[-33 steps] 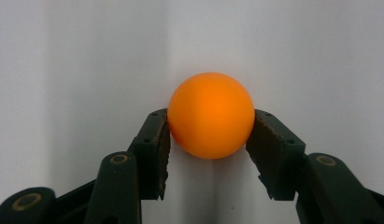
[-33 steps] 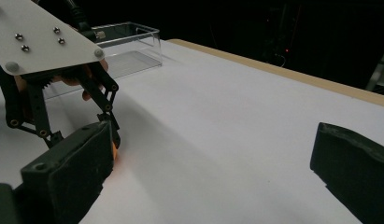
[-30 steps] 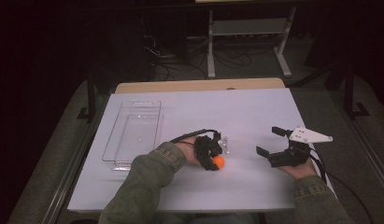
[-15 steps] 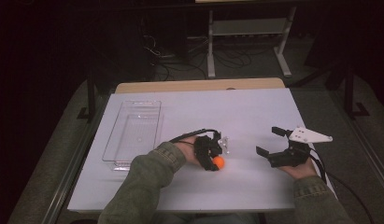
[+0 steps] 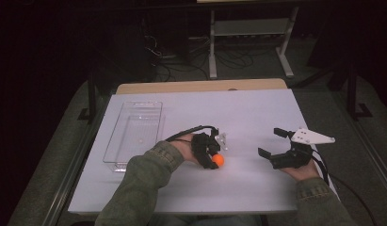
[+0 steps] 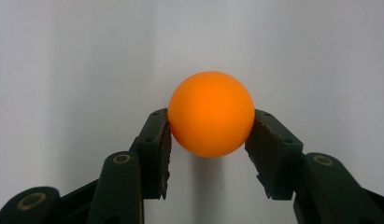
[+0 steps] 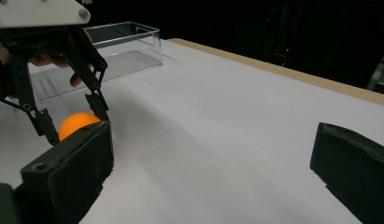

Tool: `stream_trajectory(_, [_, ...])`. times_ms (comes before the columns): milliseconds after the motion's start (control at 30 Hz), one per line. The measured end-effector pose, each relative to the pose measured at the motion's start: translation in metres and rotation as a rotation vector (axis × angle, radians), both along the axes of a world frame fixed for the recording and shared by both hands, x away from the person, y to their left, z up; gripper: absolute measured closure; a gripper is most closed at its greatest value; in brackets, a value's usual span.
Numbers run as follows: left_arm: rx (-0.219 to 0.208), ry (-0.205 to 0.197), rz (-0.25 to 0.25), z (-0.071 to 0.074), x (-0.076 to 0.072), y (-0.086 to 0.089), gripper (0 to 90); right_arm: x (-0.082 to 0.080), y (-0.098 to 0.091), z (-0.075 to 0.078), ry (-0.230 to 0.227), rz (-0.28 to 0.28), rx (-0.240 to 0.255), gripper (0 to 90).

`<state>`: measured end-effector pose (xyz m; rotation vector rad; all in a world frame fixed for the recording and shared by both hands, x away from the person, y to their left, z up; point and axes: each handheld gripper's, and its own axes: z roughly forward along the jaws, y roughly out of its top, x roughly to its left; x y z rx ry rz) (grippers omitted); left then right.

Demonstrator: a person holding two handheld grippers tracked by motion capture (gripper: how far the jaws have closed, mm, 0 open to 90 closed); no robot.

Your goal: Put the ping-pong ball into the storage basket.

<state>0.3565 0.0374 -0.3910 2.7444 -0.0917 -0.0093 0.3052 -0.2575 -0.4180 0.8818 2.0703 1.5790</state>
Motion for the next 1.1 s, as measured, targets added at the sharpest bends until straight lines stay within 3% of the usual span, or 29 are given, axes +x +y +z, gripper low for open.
stream_trajectory(100, [-0.010, 0.021, -0.004, 0.004, -0.002, 0.001, 50.9, 0.000, 0.000, 0.000, -0.002, 0.001, -0.002, 0.0])
stream_trajectory(233, [0.001, 0.019, -0.008, 0.005, -0.002, 0.002, 51.0, 0.000, 0.000, 0.000, -0.001, 0.000, -0.001, 0.0])
stream_trajectory(533, [-0.025, 0.021, 0.008, 0.012, -0.001, 0.008, 50.9, 0.000, 0.000, 0.000, -0.002, 0.002, 0.002, 0.0])
stream_trajectory(1100, [-0.066, -0.021, 0.053, 0.031, 0.001, 0.024, 50.8, 0.000, 0.000, 0.000, -0.001, 0.002, 0.000, 0.0])
